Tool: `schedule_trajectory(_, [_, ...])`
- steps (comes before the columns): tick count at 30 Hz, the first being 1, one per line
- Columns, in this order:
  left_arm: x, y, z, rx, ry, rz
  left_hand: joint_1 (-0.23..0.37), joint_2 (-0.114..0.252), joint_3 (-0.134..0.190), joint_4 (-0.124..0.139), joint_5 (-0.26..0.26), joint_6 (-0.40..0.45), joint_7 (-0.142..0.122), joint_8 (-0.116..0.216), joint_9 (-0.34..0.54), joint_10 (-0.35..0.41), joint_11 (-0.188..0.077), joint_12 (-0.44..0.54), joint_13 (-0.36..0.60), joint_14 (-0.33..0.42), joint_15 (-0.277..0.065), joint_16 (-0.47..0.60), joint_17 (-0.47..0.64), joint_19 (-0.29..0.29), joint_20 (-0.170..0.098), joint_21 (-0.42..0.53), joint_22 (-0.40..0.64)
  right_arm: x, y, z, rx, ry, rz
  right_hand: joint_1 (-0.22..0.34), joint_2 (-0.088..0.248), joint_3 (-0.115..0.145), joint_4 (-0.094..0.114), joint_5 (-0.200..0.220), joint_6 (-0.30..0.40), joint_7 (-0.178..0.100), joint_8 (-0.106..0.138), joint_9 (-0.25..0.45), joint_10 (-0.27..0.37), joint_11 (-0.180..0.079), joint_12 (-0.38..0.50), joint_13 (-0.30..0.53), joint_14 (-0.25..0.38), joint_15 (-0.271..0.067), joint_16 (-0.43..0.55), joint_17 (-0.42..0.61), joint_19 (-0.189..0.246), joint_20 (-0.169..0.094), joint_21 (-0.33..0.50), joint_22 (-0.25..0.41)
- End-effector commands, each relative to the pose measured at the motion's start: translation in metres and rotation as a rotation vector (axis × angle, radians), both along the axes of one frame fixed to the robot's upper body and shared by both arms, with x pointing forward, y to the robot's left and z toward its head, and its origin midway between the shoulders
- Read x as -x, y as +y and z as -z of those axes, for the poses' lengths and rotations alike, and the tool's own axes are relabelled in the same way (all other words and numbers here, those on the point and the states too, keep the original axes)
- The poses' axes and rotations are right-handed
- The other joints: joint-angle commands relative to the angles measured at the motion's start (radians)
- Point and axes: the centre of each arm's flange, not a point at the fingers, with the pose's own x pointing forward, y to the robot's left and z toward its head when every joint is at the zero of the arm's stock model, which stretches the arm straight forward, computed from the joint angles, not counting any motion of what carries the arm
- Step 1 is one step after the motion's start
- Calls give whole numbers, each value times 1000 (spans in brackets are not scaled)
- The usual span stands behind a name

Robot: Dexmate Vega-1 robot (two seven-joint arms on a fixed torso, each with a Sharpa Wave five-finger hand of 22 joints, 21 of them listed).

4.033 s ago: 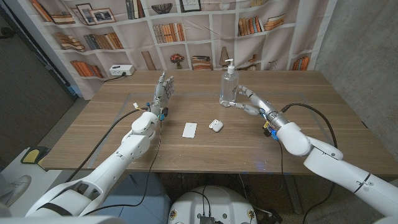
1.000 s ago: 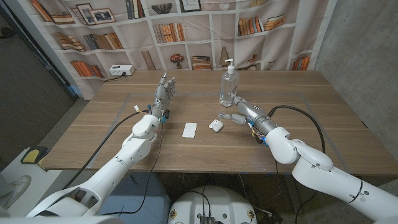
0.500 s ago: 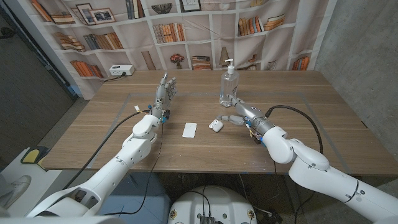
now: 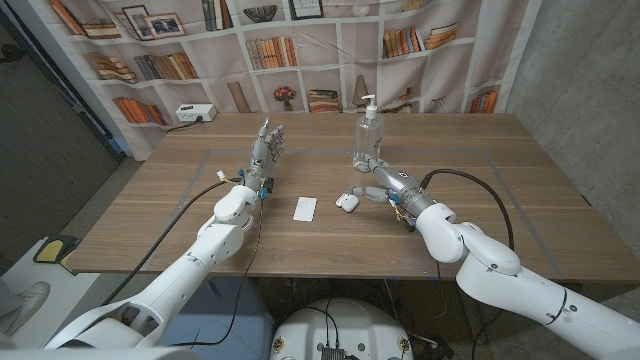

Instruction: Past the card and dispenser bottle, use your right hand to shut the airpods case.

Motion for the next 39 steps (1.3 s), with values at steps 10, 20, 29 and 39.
schedule_trajectory(10, [0,-8,-3,-18,-7,18,2,12,-7,0,5,7,0,-1,3,14,2,2,2,11,-1,1,5,3,-2,6,2,-6,8,5,17,22,4,6,0,3,4,-3,-146,21,3,2,18,0,5,5,2,12,2,5,2,14,-5,2])
schedule_trajectory(20, [-1,-11,-2,-19,-5,23,3,12,-8,0,5,9,0,-1,3,15,0,2,2,12,-1,1,5,3,-2,6,2,-5,12,5,3,10,1,3,-3,2,6,-3,-153,26,5,2,28,1,9,9,9,14,4,6,3,16,-5,2])
schedule_trajectory(29, [1,-8,-2,-16,-10,20,3,13,-9,0,5,9,-1,-1,3,18,2,2,2,12,-1,0,5,4,-3,5,2,-7,17,8,15,8,18,10,-1,6,3,-1,-148,20,12,2,40,-10,14,13,18,8,7,6,12,10,-2,2])
schedule_trajectory(39, [2,-6,-1,-13,-8,20,3,13,-10,0,5,9,-1,-1,3,20,3,2,2,13,-1,0,5,4,-3,5,2,-4,26,11,43,-38,40,23,0,11,-2,0,-153,20,14,2,49,-21,17,18,22,2,8,5,16,8,-2,2])
